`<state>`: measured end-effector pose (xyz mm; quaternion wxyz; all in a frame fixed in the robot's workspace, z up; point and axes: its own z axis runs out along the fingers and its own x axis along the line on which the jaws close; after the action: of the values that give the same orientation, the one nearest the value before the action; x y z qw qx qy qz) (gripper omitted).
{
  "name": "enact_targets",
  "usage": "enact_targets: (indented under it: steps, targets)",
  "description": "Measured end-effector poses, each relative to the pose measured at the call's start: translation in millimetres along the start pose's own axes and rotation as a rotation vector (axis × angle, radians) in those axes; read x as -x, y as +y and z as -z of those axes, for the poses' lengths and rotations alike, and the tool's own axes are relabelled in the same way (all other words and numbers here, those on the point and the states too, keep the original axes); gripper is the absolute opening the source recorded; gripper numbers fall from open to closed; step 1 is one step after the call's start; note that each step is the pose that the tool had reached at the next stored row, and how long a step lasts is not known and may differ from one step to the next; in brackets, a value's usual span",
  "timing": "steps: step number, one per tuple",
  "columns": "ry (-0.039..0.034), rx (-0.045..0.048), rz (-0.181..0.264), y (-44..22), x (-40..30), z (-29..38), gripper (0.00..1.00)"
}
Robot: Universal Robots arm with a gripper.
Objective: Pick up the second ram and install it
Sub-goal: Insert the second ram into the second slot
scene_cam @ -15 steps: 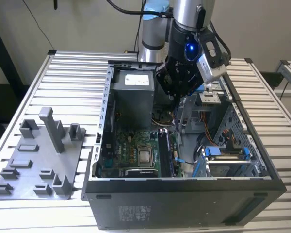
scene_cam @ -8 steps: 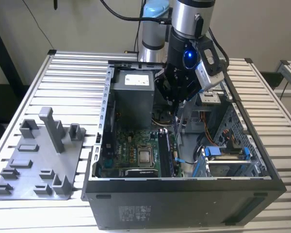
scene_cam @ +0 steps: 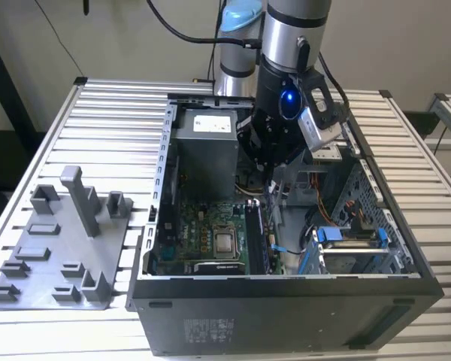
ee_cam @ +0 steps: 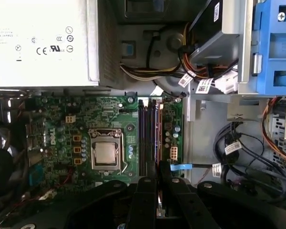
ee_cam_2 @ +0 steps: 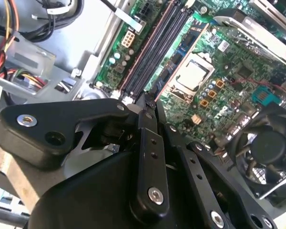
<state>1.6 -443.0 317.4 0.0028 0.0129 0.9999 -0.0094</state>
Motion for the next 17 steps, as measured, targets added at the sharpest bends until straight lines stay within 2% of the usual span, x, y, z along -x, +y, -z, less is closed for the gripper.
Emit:
enact_targets:
  steps: [3,11,17]
  targets:
    - [0.0039,0.0000,0.003,-3.3,-0.3,-2.4,0.14]
    - [0.0045,-0.0005,0.003,-3.3,-3.9,-16.5,0.14]
    - [0.0045,-0.0004,0.003,-3.7,-4.0,-27.4,0.14]
